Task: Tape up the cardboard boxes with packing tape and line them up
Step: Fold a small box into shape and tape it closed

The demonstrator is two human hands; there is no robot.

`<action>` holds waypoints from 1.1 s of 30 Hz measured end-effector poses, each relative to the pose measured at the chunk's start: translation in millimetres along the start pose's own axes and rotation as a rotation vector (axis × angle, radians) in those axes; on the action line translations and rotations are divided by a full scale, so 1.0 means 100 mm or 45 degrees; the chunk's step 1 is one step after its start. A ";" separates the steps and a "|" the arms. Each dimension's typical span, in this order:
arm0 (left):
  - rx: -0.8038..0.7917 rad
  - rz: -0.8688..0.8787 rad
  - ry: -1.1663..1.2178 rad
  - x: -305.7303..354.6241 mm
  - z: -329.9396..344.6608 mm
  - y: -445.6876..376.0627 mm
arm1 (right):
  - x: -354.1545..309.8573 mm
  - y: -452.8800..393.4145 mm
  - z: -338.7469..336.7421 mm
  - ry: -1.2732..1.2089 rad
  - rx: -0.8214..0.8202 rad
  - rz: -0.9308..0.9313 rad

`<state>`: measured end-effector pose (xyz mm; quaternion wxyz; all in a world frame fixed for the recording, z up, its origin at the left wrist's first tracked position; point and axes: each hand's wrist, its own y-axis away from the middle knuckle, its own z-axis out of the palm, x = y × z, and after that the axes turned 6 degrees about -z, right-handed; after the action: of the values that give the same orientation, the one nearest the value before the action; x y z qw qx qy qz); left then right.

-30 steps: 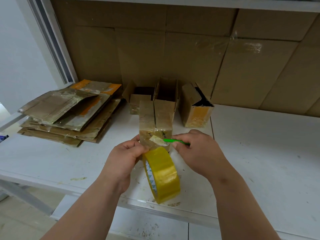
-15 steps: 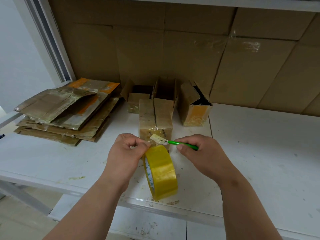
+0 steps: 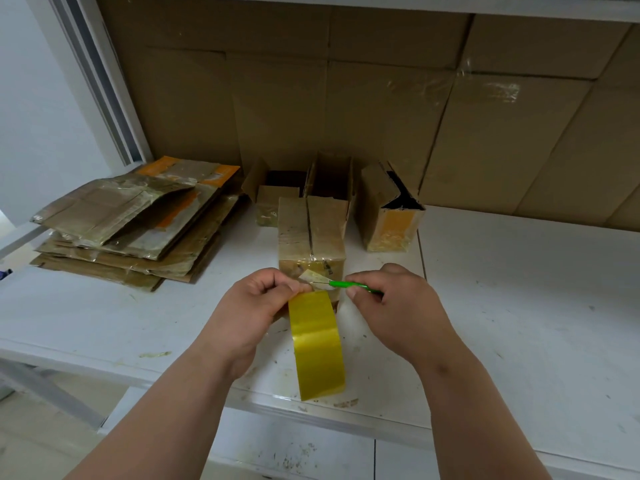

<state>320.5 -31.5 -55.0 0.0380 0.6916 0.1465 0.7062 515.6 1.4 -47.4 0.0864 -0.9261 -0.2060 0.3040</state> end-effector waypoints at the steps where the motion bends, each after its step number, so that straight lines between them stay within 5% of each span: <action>1: -0.008 -0.008 0.004 0.01 0.00 0.00 | -0.01 0.00 0.00 0.019 0.002 -0.015; 8: -0.044 -0.032 -0.041 0.04 0.01 -0.02 | -0.01 -0.05 -0.02 0.280 -0.060 0.022; 18: 0.048 -0.024 -0.091 0.03 0.05 -0.01 | 0.29 0.08 -0.02 0.110 -0.339 0.337; 22: 0.072 -0.028 -0.093 0.02 0.05 -0.02 | 0.40 0.12 0.05 0.332 -0.389 0.450; 26: 0.083 -0.010 -0.145 0.02 0.08 -0.03 | 0.36 0.15 0.12 0.441 -0.236 0.473; 33: 0.107 0.003 -0.175 0.02 0.08 -0.01 | 0.19 0.11 0.19 0.070 -0.022 0.352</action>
<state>328.2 -28.6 -53.5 0.0182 0.7397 0.1722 0.6502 522.0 0.9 -75.7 0.0415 -0.9543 -0.0766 0.2859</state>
